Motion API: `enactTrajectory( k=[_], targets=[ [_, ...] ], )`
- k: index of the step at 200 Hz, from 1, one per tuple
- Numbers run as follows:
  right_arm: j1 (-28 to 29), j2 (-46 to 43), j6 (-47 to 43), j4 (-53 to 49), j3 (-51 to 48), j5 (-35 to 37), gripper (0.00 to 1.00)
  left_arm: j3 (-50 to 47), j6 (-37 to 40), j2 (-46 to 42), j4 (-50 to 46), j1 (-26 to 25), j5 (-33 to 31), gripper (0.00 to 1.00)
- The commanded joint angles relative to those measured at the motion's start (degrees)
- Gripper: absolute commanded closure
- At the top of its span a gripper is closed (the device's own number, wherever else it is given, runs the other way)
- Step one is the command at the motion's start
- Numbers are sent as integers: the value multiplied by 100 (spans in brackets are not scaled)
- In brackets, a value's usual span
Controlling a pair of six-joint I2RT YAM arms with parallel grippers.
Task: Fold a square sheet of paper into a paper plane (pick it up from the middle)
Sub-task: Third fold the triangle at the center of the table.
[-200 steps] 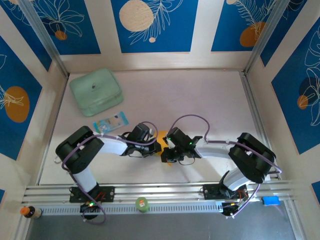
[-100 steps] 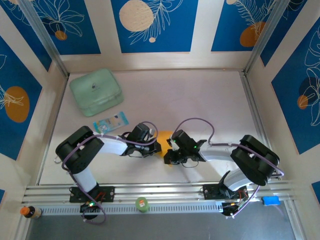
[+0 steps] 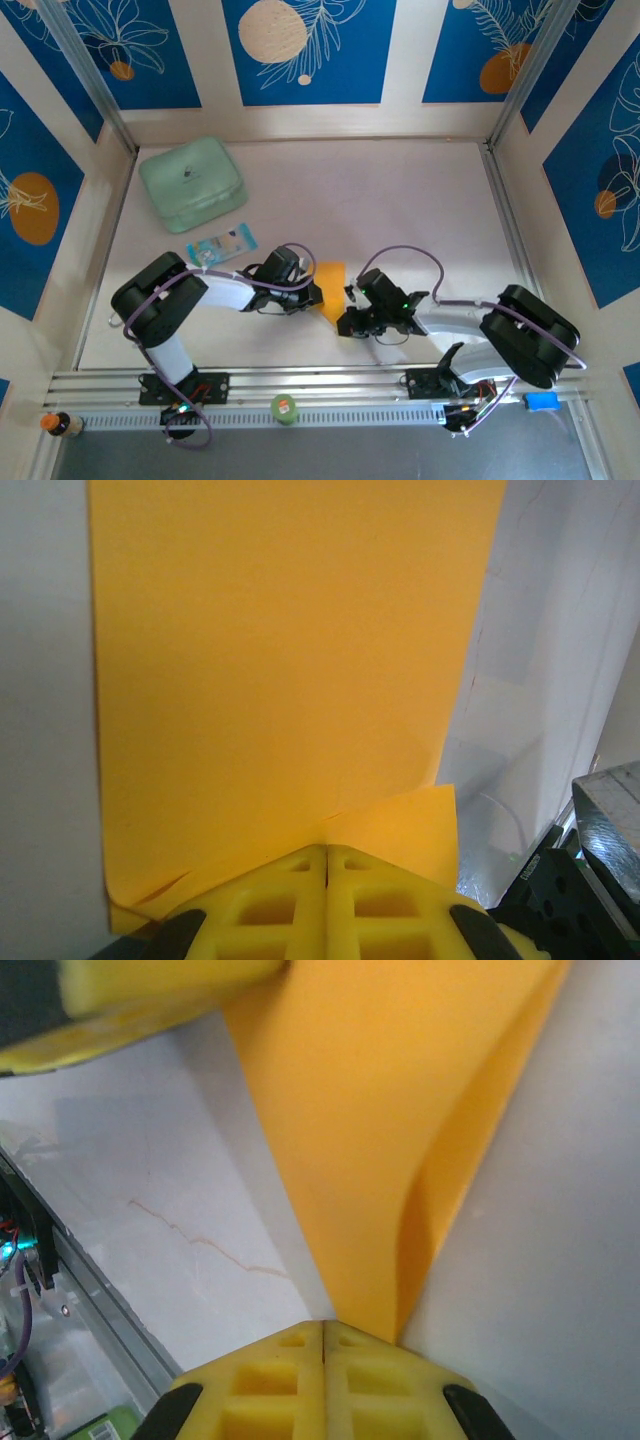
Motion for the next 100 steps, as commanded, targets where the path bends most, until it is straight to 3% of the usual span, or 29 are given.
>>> enactTrajectory(
  k=[1,44,100],
  targets=[
    [-67,-300,132,-396,-153,-225,95,-100,-28,42,-471,-36,-311,100],
    [-141,-869,-13,-989,410,-481,95,-86,45,-45,-552,-37,-381,100],
    [-334,532,-165,-746,1259,-544,96,-79,45,-46,-513,-40,-381,100]
  ],
)
